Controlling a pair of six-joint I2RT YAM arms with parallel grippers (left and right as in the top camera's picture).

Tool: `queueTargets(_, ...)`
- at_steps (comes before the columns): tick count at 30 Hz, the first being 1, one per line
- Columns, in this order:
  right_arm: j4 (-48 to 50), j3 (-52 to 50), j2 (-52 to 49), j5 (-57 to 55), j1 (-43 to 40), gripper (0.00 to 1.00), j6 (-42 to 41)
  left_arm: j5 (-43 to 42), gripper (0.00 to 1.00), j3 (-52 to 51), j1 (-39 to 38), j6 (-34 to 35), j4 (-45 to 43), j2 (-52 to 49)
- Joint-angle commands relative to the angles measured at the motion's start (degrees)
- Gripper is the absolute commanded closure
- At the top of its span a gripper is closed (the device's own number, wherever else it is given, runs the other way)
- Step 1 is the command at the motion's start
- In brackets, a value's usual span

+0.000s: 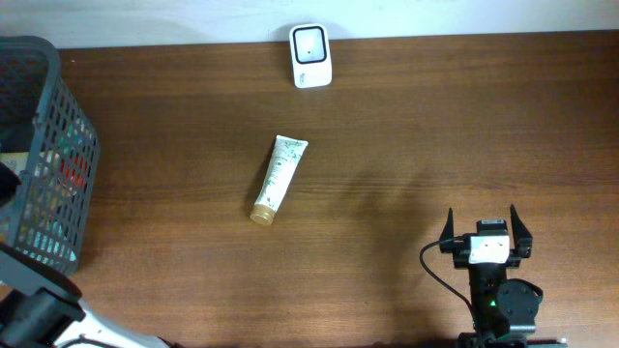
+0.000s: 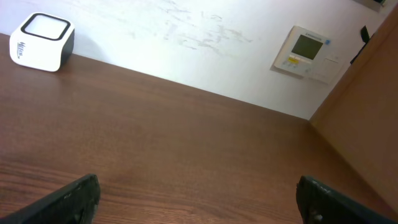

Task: Scan the item barcode
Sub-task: 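Reach the left gripper into the basket and grasp the orange-capped snack pack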

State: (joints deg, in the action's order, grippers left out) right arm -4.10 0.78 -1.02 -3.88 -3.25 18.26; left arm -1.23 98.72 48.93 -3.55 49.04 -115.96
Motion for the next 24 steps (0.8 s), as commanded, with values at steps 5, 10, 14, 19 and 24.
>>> queueTargets(5, -0.1, -0.5, 0.3, -0.9, -0.2, 0.01, 0.2, -7.2, 0.00, -0.4, -0.4, -21.5, 6.1, -6.8)
queueTargets(10, -0.1, -0.5, 0.3, -0.9, -0.2, 0.01, 0.2, -7.1, 0.02, -0.4, -0.5, -21.9, 5.9, -7.1)
queueTargets(14, -0.1, -0.5, 0.3, -0.9, -0.2, 0.01, 0.2, -7.0, 0.01, -0.4, -0.5, -21.9, 5.3, -7.3)
queueTargets(19, -0.1, -0.5, 0.3, -0.9, -0.2, 0.01, 0.2, -7.2, 0.01, 4.4, -0.5, -21.9, 2.0, -7.2)
queueTargets(24, -0.1, -0.5, 0.3, -0.9, -0.2, 0.01, 0.2, -15.5, 0.00, 5.1, -0.5, -37.0, 2.4, -7.3)
